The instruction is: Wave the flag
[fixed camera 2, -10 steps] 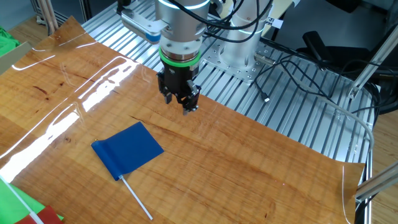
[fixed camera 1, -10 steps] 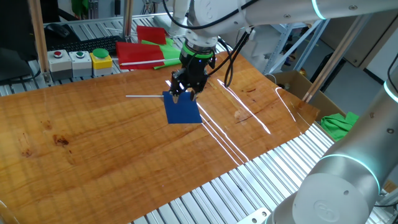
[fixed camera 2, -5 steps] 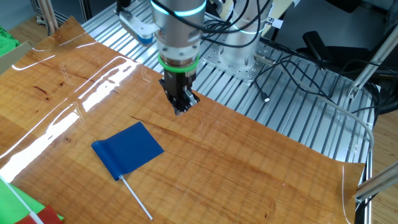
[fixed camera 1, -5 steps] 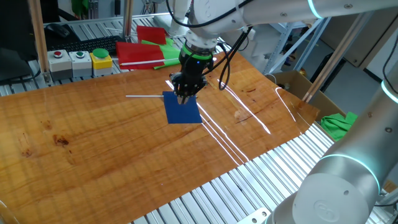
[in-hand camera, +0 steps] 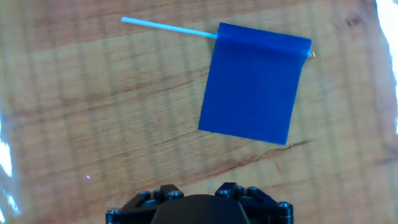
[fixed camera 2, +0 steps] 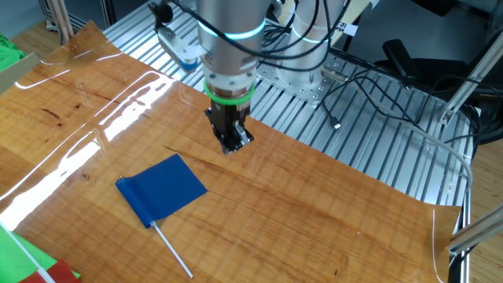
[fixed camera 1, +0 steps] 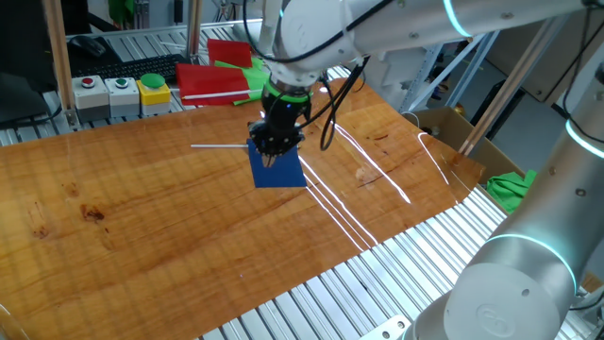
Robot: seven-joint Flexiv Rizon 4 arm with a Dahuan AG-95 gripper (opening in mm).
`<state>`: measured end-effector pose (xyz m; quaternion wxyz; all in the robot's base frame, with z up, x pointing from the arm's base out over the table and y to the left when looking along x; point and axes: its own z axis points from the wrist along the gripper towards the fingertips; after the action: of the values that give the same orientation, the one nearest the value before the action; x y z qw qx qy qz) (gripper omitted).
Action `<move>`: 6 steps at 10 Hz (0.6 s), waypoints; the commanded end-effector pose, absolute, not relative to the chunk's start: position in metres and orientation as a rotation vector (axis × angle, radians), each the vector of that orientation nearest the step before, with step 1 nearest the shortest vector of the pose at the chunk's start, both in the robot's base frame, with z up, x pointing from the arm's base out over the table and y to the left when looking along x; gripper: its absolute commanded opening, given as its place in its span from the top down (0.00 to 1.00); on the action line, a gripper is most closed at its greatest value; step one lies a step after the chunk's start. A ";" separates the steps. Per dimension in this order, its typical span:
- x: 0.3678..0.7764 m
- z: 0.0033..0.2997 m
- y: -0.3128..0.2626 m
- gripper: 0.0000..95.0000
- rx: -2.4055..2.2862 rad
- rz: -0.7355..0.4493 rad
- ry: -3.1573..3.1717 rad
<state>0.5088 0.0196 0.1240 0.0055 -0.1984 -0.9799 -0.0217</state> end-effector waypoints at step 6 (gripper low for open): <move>0.536 0.086 0.032 1.00 -0.924 -0.054 -2.987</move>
<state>0.5354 0.0327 0.0862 0.0075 -0.2907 -0.9566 -0.0196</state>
